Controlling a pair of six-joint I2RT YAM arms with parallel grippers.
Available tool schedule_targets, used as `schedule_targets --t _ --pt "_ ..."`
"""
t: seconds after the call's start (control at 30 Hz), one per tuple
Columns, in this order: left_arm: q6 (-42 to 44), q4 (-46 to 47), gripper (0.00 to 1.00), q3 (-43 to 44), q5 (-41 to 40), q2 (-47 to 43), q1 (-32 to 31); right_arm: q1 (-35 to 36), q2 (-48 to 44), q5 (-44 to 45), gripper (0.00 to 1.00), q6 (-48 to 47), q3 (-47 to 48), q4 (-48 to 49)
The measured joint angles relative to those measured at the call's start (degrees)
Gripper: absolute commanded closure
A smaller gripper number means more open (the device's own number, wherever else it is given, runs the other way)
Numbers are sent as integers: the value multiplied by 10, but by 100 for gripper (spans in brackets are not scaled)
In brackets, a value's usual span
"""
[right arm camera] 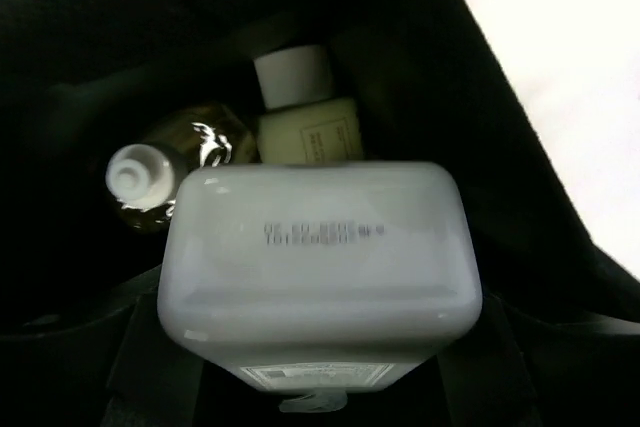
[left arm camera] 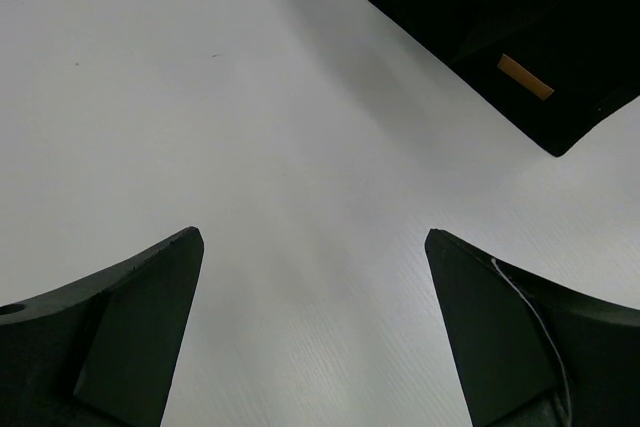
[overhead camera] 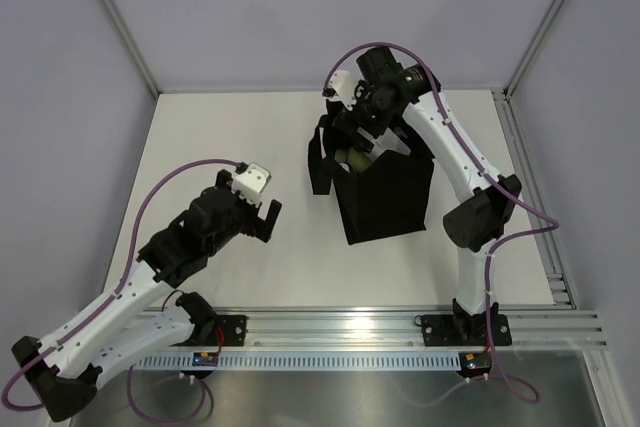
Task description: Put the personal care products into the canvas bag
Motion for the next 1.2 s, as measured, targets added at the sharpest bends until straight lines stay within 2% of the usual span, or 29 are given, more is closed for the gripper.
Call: schedule_targets --t 0.17,0.4,0.57,0.7,0.77,0.83,0.93,0.97,1.1,1.2 --pt "0 0 1 0 4 -1 0 -12 -9 14 1 11 -6 17" --pt "0 0 1 0 14 -4 0 -28 -71 0 1 14 -10 21" --pt "0 0 1 0 16 -11 0 -37 -114 -61 1 30 -7 21" --pt "0 1 1 0 16 -14 0 -87 -153 -120 1 69 -4 30" --pt "0 1 1 0 16 -16 0 -148 -186 -150 1 109 -20 60" --pt "0 1 1 0 16 -16 0 -224 -242 -162 0 155 -80 120" --pt "0 1 1 0 16 -16 0 -325 -373 -138 1 213 -262 230" --pt "0 1 1 0 16 -16 0 -338 -426 -117 1 232 -341 278" --pt "0 1 1 0 16 -13 0 -345 -596 -25 0 293 -586 368" --pt "-1 1 1 0 17 -3 0 -350 -655 14 0 323 -690 392"
